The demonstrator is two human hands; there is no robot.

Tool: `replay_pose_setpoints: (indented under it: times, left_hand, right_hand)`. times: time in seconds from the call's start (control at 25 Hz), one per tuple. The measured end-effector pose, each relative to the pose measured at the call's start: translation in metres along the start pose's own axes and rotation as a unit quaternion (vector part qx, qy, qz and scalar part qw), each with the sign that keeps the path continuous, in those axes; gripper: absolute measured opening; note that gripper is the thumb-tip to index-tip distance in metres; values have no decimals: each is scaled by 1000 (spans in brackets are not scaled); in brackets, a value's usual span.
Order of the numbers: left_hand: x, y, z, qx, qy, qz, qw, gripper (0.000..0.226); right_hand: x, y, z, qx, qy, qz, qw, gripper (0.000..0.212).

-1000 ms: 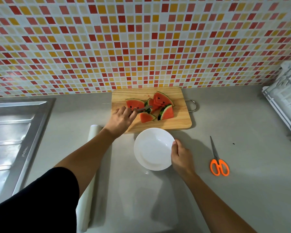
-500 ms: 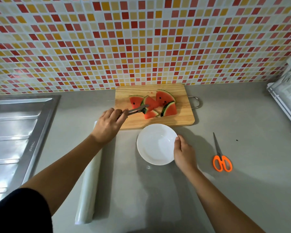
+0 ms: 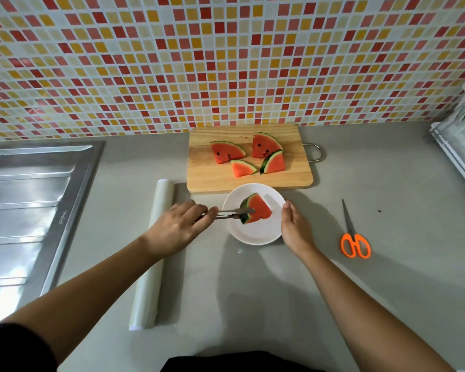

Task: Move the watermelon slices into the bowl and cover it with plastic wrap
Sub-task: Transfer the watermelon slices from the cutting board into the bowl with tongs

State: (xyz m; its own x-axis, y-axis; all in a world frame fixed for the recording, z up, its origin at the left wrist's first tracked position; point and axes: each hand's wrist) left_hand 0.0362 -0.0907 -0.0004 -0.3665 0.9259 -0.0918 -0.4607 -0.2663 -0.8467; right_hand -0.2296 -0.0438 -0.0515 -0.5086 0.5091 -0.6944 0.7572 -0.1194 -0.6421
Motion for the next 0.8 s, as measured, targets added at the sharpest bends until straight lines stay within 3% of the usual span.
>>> replay_pose_setpoints:
  times: [0.24, 0.52, 0.6, 0.68, 0.8]
  left_hand:
    - [0, 4, 20, -69, 33, -1, 997, 38]
    - [2, -21, 36, -191, -35, 25, 981, 32]
    - [3, -24, 41, -260, -108, 14, 959, 30]
    - [3, -26, 46, -322, -235, -18, 917, 34]
    - [6, -31, 50, -282, -419, -126, 854, 32]
  right_hand:
    - [0, 0, 0, -1, -4, -18, 1000, 44]
    - [-2, 1, 1, 4, -12, -30, 999, 43]
    - [-2, 1, 0, 3, -17, -37, 999, 43]
    - [-2, 1, 0, 5, -20, -41, 999, 43]
    - [-2, 1, -2, 4, -18, -41, 999, 43]
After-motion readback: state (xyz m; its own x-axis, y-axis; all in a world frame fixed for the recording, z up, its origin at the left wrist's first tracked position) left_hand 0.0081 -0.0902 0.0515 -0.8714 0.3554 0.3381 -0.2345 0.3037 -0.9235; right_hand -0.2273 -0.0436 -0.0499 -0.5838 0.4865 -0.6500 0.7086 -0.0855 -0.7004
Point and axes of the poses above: each hand's wrist, its own z-axis towards the middle knuckle, its own y-axis out of the palm, x = y × z, and after that the axes turned 9 degrees about -z, right-handed
